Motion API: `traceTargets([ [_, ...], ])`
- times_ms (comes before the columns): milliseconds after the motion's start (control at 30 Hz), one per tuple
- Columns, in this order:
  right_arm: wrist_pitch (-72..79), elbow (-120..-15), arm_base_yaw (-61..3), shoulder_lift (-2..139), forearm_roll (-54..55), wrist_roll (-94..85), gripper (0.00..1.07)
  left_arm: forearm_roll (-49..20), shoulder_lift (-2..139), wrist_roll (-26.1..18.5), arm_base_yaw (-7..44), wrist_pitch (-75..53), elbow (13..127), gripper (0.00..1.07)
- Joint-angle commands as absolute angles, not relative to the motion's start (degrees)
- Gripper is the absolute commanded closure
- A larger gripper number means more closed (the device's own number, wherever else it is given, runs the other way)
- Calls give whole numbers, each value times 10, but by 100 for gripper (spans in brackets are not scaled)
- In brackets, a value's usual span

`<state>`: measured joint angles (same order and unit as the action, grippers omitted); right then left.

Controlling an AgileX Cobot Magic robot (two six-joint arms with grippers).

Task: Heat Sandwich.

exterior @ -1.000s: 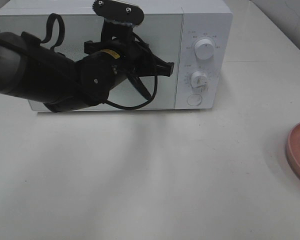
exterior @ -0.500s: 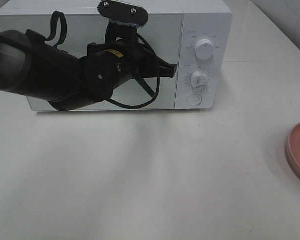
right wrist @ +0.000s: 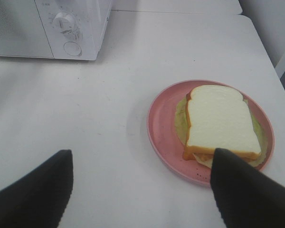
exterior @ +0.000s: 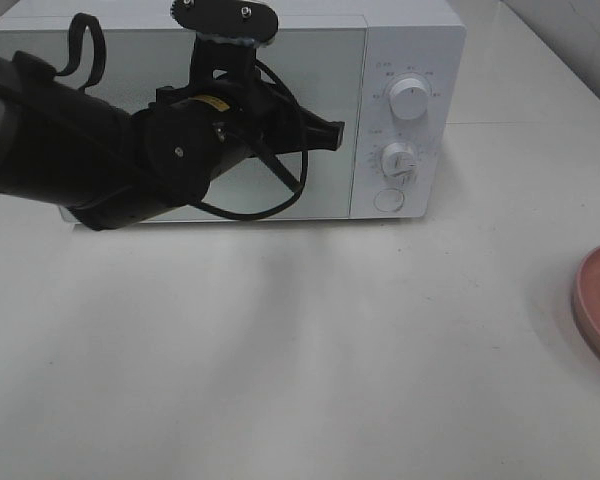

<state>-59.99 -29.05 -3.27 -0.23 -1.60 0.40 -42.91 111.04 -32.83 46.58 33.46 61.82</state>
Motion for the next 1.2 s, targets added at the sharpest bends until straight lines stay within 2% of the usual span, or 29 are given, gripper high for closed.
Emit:
traceTargets([
  [33, -593, -288, -30, -17, -19, 0, 31, -434, 1088, -330, 480, 337, 594, 106],
  [100, -593, -288, -30, -17, -19, 0, 31, -434, 1075, -330, 483, 324, 572, 103],
  [133, -593, -288, -30, -17, -19, 0, 31, -434, 1062, -330, 485, 304, 553, 88],
  [167, -593, -288, -30, -17, -19, 0, 31, -434, 1062, -330, 485, 304, 553, 88],
  [200, -593, -288, -30, -17, -19, 0, 31, -434, 1056, -330, 485, 293, 545, 77],
  [267, -593, -288, -30, -17, -19, 0, 31, -434, 1041, -330, 485, 276, 528, 40],
  [300, -593, -288, -30, -17, -19, 0, 31, -434, 1028, -331, 485, 257, 512, 4],
  [367, -593, -288, -30, -17, -19, 0, 31, -434, 1023, -331, 485, 254, 505, 2],
  [533, -593, -288, -30, -17, -19, 0, 31, -432, 985, -358, 485, 203, 476, 4],
  [733, -593, -288, -30, -17, -19, 0, 31, -432, 928, -369, 473, 68, 464, 5],
  [800, -593, -288, -30, -17, -19, 0, 31, -432, 905, -369, 443, -22, 464, 5],
  [867, -593, -288, -30, -17, -19, 0, 31, -432, 901, -369, 433, -45, 464, 5],
  [967, -593, -288, -30, -17, -19, 0, 31, -423, 878, -367, 369, -156, 464, 5],
  [1033, -593, -288, -30, -17, -19, 0, 31, -419, 874, -366, 350, -184, 464, 5],
  [1067, -593, -288, -30, -17, -19, 0, 31, -396, 861, -351, 309, -235, 464, 5],
  [1133, -593, -288, -30, -17, -19, 0, 31, -367, 845, -325, 273, -274, 464, 5],
  [1200, -593, -288, -30, -17, -19, 0, 31, -348, 838, -312, 257, -290, 464, 5],
])
